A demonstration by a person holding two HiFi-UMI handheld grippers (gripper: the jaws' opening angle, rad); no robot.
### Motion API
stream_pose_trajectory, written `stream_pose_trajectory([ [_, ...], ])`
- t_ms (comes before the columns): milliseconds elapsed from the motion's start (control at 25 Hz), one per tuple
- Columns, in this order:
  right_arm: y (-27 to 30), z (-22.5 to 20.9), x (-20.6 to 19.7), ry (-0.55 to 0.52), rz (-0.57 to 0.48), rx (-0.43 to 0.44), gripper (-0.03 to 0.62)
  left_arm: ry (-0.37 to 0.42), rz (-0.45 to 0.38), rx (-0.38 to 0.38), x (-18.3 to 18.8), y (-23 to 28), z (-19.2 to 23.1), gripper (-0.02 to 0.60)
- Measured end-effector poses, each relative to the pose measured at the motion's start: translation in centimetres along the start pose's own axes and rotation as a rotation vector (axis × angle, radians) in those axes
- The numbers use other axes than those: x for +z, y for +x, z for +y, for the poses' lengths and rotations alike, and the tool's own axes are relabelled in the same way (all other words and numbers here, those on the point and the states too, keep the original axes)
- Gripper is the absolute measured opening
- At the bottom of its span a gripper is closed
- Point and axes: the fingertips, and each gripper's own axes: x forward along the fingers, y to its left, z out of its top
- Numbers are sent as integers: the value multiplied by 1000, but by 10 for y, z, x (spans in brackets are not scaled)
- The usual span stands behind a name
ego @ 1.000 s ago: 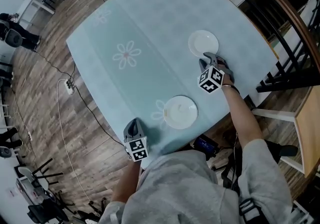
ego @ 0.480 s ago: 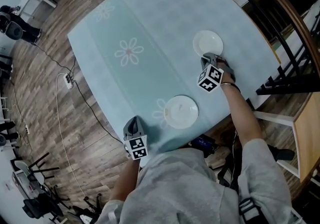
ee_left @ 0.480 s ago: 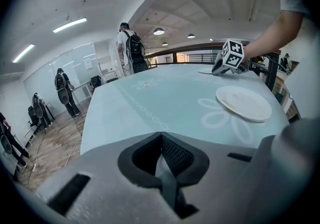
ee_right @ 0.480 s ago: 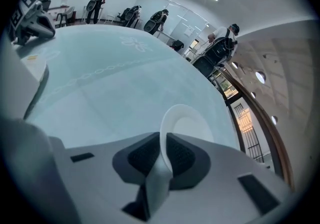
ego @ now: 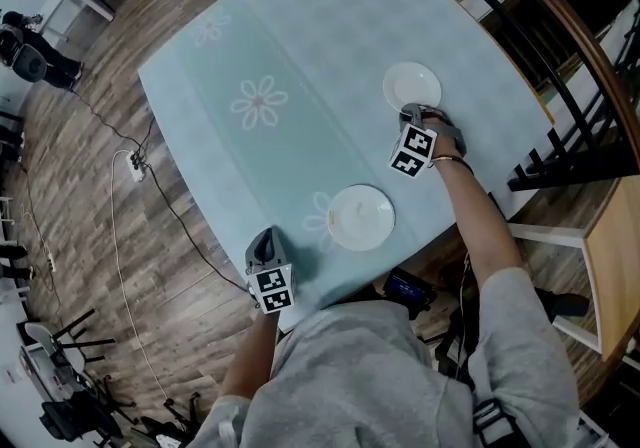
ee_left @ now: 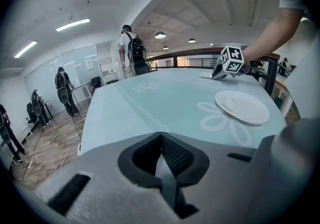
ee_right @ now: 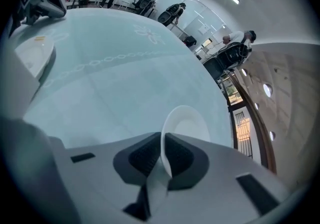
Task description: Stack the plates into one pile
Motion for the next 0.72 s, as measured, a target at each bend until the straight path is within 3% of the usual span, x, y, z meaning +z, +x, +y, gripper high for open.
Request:
stream_pose_trajectory([
  [320,-75,10,15,57,-104,-12,34,-14,-50,-31,2,-2,3,20],
  [480,-115,18,26,84,-132,-19,31,79,-64,-155,2,-3,-13,20],
  [720,-161,43,35,130,-120,-13,31,23,-93,-282,4,-13,-15,20],
])
